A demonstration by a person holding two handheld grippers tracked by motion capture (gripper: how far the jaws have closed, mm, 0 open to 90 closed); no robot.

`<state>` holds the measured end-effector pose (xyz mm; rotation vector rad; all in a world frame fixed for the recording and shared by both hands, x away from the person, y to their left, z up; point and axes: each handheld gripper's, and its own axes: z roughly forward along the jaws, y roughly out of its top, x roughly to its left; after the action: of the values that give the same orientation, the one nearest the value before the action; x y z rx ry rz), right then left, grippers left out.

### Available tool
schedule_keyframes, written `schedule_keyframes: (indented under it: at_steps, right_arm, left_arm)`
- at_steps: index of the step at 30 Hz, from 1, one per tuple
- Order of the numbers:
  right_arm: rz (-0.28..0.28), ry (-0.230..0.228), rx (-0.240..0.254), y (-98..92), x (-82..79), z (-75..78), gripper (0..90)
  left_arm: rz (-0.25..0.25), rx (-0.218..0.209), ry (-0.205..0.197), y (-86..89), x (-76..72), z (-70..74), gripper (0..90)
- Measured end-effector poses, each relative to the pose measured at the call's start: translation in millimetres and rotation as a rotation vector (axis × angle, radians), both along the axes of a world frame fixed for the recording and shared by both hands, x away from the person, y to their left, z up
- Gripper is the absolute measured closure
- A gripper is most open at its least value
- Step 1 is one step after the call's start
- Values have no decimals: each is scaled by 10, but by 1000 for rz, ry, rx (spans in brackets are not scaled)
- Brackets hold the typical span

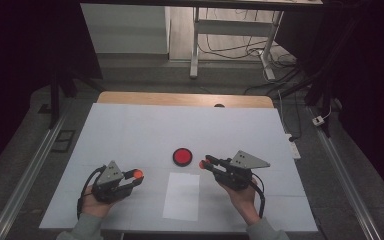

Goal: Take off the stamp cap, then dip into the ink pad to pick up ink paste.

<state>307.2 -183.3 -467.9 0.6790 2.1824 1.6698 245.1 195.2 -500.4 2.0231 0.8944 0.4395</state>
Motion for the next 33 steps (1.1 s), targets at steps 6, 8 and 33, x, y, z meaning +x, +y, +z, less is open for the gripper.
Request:
schedule_keyframes:
  at_steps: [6, 8, 33]
  right_arm:
    - [6, -4, -3, 23, 7, 6, 728]
    - [6, -2, -5, 30, 17, 6, 728]
    - [-5, 16, -38, 148, 236, -53, 728]
  left_arm:
    - [0, -5, 5, 6, 10, -10, 653]
    - [0, -5, 7, 9, 9, -12, 653]
    - [-17, 4, 19, -36, 25, -32, 653]
